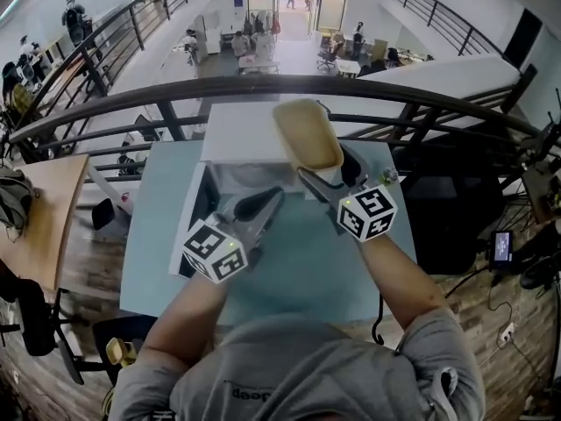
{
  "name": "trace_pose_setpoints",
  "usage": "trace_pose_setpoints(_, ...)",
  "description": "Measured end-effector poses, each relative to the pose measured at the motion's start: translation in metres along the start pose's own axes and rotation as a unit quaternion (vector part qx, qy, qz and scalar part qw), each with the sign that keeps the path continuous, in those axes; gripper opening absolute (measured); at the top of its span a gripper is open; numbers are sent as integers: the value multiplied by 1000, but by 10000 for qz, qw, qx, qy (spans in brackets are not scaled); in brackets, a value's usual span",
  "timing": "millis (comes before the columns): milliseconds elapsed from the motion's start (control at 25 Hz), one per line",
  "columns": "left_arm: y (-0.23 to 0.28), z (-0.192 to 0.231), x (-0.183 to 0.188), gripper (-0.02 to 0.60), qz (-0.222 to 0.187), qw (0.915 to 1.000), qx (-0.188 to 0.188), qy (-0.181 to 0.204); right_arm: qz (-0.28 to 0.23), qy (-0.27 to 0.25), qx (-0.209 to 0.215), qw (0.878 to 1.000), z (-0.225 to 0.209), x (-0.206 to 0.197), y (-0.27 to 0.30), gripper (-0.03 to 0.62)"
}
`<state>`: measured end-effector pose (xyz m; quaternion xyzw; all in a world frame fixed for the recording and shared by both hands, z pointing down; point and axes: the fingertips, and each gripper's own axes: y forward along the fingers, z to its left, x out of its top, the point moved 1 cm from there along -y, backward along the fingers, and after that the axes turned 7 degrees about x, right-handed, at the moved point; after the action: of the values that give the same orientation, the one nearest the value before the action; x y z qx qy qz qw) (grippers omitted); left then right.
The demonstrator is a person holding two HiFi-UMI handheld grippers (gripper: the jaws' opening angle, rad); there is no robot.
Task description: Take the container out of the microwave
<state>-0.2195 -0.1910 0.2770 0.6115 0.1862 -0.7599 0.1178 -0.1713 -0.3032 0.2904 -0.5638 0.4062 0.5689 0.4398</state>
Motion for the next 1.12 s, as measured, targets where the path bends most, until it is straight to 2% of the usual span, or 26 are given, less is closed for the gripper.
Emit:
trace_pose_setpoints(360,-3,-4,83,29,-426,9980,-276,379,-355,-303,-42,9989,-4,84,9,436)
trace_pose_setpoints(680,-38,1,148,29,-631,9932,-727,662,-678,-298,-315,9968,18,145,22,437)
trace_pose_setpoints(840,-57,6,164,29,-640,9913,-917,690,-757,-386,-474,9953,33,162,28,436)
trace_pose_setpoints(1120,-83,16,169,29,-578,9896,-1192,559,-802,-514,-670,9932,61,174,32,436)
